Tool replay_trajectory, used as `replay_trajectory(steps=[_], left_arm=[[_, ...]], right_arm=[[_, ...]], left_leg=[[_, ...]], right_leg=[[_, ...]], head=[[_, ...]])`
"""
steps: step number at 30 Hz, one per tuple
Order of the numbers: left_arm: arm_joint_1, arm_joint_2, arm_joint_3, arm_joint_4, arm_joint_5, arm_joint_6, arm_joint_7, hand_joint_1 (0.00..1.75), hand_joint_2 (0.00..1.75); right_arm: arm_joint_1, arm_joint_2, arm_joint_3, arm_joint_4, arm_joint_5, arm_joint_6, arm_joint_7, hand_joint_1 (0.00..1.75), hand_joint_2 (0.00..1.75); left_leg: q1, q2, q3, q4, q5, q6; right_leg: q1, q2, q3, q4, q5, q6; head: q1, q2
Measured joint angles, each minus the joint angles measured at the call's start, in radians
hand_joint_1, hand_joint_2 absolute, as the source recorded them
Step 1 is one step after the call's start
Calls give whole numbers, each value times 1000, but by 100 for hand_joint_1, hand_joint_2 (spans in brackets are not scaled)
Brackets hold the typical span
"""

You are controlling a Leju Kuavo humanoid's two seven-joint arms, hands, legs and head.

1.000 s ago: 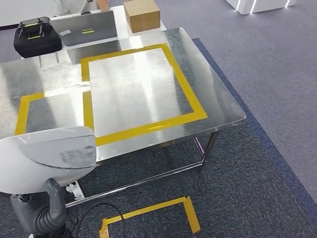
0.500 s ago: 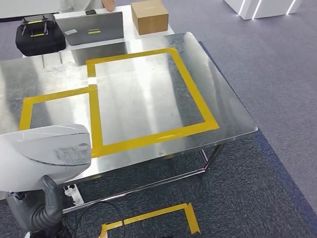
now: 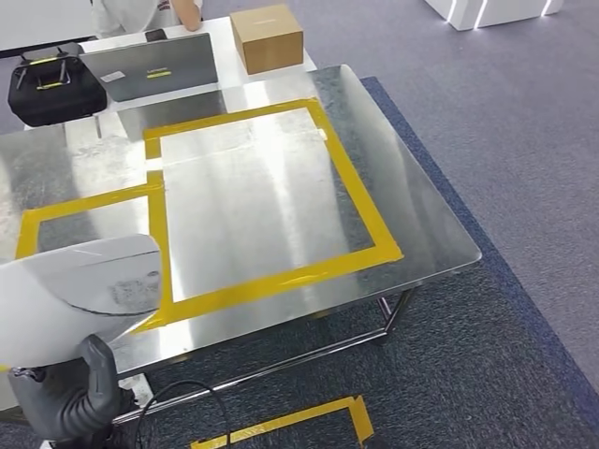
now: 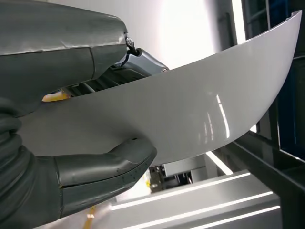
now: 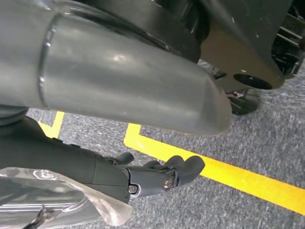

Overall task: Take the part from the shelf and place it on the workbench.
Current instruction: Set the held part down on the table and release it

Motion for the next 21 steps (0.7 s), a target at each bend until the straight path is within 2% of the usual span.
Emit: replay_trajectory(steps=[2, 3, 4, 6, 9, 10, 11, 13, 14, 15, 16, 17, 18, 19, 20, 21], left_arm=[[-22, 19, 29, 5, -72, 8, 26, 175, 175], [-36, 31, 45, 9, -107, 9, 40, 175, 175], [-50, 40, 61, 13, -135, 8, 53, 175, 175], [-71, 56, 89, 20, -162, 7, 68, 175, 175], [-84, 69, 112, 26, -181, 9, 73, 175, 175], [-89, 71, 117, 28, -201, 14, 78, 175, 175], [-98, 76, 122, 32, -234, 22, 89, 175, 175], [-129, 92, 138, 47, -332, 41, 128, 175, 175], [-151, 104, 151, 61, -384, 48, 154, 175, 175], [-177, 117, 165, 77, -432, 55, 178, 175, 175], [-206, 133, 182, 99, -480, 60, 203, 175, 175], [-239, 149, 201, 124, -528, 66, 227, 175, 175], [-274, 165, 220, 154, -581, 72, 251, 175, 175], [-310, 185, 237, 189, -635, 77, 274, 175, 175], [-346, 204, 252, 228, -684, 81, 293, 175, 175], [-381, 223, 263, 271, -724, 82, 308, 175, 175]], right_arm=[[-1, 0, 3, 0, 8, 3, -1, 0, 0], [-2, 0, 5, 0, 10, 5, -2, 0, 0], [-3, 0, 7, 0, 12, 6, -2, 0, 0], [-5, 1, 10, 0, 13, 8, -4, 0, 0], [-6, 0, 14, 0, 15, 8, -5, 0, 0], [-7, 0, 14, 0, 17, 9, -5, 0, 0], [-7, 0, 15, 0, 20, 11, -6, 0, 0], [-7, 0, 20, 0, 28, 17, -6, 0, 0], [-7, 0, 23, 0, 32, 21, -6, 0, 0], [-8, -1, 26, 0, 36, 26, -6, 0, 0], [-10, -1, 30, 0, 40, 30, -5, 0, 0], [-12, -1, 33, 0, 44, 34, -5, 0, 0], [-16, -2, 36, 0, 47, 37, -5, 0, 0], [-20, -2, 40, 0, 51, 40, -5, 0, 0], [-23, -2, 44, 0, 54, 43, -5, 0, 0], [-26, -3, 48, 0, 57, 46, -5, 0, 0]], left_leg=[[-1, 0, 27, -112, 100, 7], [-3, -1, 46, -169, 137, 12], [-6, -1, 62, -215, 155, 17], [-12, -2, 71, -244, 151, 24], [-5, -1, 81, -266, 152, 34], [-2, 0, 86, -272, 153, 37], [-1, 0, 88, -274, 153, 41], [0, 1, 89, -274, 150, 45], [0, 0, 90, -274, 149, 46], [0, -1, 92, -274, 148, 46], [0, -1, 95, -273, 146, 44], [1, -2, 99, -273, 143, 42], [-1, -2, 101, -271, 139, 38], [-3, -3, 102, -269, 137, 33], [-5, -3, 101, -267, 136, 27], [-7, -3, 99, -267, 137, 22]], right_leg=[[0, 3, 21, 0, -14, 3], [2, 4, 27, 0, -20, 6], [2, 4, 30, 0, -24, 11], [2, 5, 26, -2, -27, 23], [2, 4, 19, 8, -39, 40], [2, 4, 3, 40, -57, 44], [1, 3, -28, 96, -81, 48], [-1, 3, -109, 235, -127, 53], [-1, 3, -141, 279, -130, 55], [-1, 3, -154, 283, -111, 55], [-2, 2, -147, 247, -74, 54], [-2, 0, -123, 179, -27, 52], [-1, -2, -95, 111, 7, 50], [0, -3, -70, 55, 28, 45], [1, -3, -56, 23, 35, 40], [3, -1, -51, 15, 31, 34]], head=[[0, 0], [0, 0], [-1, 0], [-2, 0], [-2, 0], [-1, 0], [0, 0], [0, 0], [0, 0], [0, 0], [1, 0], [0, 0], [1, 0], [0, 0], [-1, 0], [-2, 0]])
